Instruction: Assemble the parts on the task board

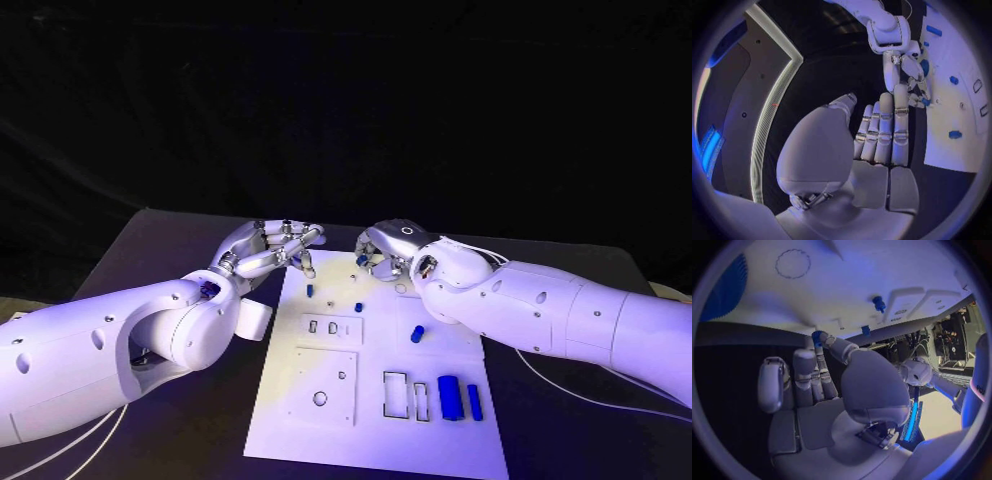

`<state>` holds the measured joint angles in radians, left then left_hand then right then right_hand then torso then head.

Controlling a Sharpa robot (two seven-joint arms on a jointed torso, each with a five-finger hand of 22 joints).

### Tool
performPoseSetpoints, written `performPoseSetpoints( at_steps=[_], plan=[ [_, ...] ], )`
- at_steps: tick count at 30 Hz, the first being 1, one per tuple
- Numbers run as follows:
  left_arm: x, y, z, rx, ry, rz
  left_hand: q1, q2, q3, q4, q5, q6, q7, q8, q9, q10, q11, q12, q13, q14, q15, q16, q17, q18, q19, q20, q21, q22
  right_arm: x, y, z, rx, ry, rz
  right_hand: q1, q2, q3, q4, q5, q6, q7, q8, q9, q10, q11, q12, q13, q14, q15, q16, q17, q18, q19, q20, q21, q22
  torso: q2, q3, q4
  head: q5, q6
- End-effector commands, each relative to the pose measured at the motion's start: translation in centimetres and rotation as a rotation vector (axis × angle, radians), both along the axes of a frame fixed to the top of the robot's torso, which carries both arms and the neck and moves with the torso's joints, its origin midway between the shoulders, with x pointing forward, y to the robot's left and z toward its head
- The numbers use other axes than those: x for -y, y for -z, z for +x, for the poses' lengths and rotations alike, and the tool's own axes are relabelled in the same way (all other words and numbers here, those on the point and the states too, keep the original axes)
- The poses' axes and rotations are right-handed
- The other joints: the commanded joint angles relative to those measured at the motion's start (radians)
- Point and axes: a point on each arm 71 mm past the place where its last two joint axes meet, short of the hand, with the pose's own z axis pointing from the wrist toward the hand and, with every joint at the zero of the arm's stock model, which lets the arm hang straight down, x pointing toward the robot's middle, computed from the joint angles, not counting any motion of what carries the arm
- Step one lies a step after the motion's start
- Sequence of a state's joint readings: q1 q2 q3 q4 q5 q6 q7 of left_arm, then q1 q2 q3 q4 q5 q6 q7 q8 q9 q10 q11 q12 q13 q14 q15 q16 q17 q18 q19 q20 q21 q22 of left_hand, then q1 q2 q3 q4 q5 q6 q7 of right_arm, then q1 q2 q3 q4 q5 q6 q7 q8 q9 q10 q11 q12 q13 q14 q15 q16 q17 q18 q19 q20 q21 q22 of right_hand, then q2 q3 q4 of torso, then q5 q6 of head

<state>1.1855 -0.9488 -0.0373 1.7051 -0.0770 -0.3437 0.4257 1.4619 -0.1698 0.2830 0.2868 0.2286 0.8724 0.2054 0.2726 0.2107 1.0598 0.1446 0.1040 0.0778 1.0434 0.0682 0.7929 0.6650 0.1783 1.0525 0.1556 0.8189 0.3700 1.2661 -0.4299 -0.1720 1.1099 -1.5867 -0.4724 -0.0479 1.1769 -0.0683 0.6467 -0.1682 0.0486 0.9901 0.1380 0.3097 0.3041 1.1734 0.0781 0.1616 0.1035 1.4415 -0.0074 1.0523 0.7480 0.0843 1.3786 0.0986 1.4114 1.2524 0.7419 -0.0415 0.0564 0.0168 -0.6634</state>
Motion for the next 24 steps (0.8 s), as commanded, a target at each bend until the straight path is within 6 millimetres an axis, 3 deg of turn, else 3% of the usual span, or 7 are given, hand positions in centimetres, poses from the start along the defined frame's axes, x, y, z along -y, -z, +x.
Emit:
performPoseSetpoints(
  at_steps=[1, 15, 19, 21, 24],
  plan=[
    [0.21, -0.21, -0.04, 0.006, 0.006, -0.008, -0.005, 0.004, -0.004, -0.002, -0.004, -0.007, 0.002, 0.003, 0.001, -0.007, -0.001, 0.004, 0.002, -0.005, 0.001, 0.007, 0.001, 0.004, -0.006, 0.000, 0.007, 0.001, -0.16, 0.02, 0.08, 0.003, 0.009, -0.008, -0.001, 0.011, 0.004, 0.001, 0.004, -0.008, 0.001, 0.000, 0.060, -0.007, -0.003, -0.001, 0.001, 0.001, -0.001, 0.004, 0.000, -0.016, 0.003, 0.000, 0.001, -0.001, 0.001, -0.0005, 0.0004, 0.000, -0.002],
    [0.33, -0.32, -0.04, 0.008, 0.010, -0.010, -0.004, 0.005, -0.004, -0.003, -0.004, -0.007, 0.002, 0.004, 0.001, -0.008, 0.000, 0.005, 0.002, -0.006, 0.001, 0.007, 0.001, 0.004, -0.007, 0.000, 0.008, 0.002, -0.81, 0.48, 0.25, -0.029, 0.002, -0.037, -0.014, -0.001, 0.005, 0.008, 0.004, -0.034, 0.009, -0.007, 0.070, -0.032, 0.007, -0.020, -0.004, -0.010, 0.008, -0.006, -0.027, -0.011, -0.013, 0.007, -0.011, -0.021, 0.006, -0.0002, 0.0011, 0.006, -0.007],
    [0.34, -0.34, -0.02, 0.008, 0.010, -0.009, -0.004, 0.005, -0.004, -0.003, -0.004, -0.008, 0.002, 0.004, 0.002, -0.009, 0.000, 0.006, 0.002, -0.007, 0.001, 0.008, 0.001, 0.004, -0.008, 0.000, 0.009, 0.003, -0.85, 0.60, 0.32, -0.039, 0.005, -0.046, -0.023, -0.016, 0.007, 0.011, 0.005, -0.058, 0.018, -0.019, 0.072, -0.061, 0.017, -0.038, -0.011, -0.021, 0.016, -0.021, -0.054, -0.006, -0.030, 0.013, -0.025, -0.044, 0.006, -0.0004, -0.0002, 0.008, -0.009],
    [0.35, -0.34, -0.01, 0.008, 0.010, -0.010, -0.004, 0.005, -0.004, -0.003, -0.004, -0.008, 0.002, 0.004, 0.002, -0.009, 0.000, 0.006, 0.002, -0.007, 0.001, 0.008, 0.001, 0.004, -0.008, 0.000, 0.009, 0.003, -0.79, 0.66, 0.38, -0.045, 0.009, -0.051, -0.034, -0.036, 0.003, 0.015, 0.008, -0.095, 0.033, -0.041, 0.071, -0.101, 0.031, -0.057, -0.021, -0.033, 0.027, -0.040, -0.089, 0.002, -0.053, 0.023, -0.047, -0.078, 0.005, 0.0000, -0.0013, 0.008, -0.010],
    [0.32, -0.34, 0.00, 0.007, 0.008, -0.010, -0.004, 0.005, -0.004, -0.003, -0.004, -0.008, 0.002, 0.004, 0.002, -0.009, 0.000, 0.006, 0.002, -0.007, 0.001, 0.008, 0.001, 0.004, -0.008, 0.000, 0.009, 0.003, -0.66, 0.70, 0.43, -0.047, 0.013, -0.053, -0.034, -0.047, -0.002, 0.015, 0.009, -0.120, 0.042, -0.057, 0.070, -0.130, 0.040, -0.067, -0.027, -0.048, 0.034, -0.066, -0.129, 0.010, -0.077, 0.031, -0.070, -0.114, 0.004, 0.0003, -0.0024, 0.008, -0.011]
  ],
)
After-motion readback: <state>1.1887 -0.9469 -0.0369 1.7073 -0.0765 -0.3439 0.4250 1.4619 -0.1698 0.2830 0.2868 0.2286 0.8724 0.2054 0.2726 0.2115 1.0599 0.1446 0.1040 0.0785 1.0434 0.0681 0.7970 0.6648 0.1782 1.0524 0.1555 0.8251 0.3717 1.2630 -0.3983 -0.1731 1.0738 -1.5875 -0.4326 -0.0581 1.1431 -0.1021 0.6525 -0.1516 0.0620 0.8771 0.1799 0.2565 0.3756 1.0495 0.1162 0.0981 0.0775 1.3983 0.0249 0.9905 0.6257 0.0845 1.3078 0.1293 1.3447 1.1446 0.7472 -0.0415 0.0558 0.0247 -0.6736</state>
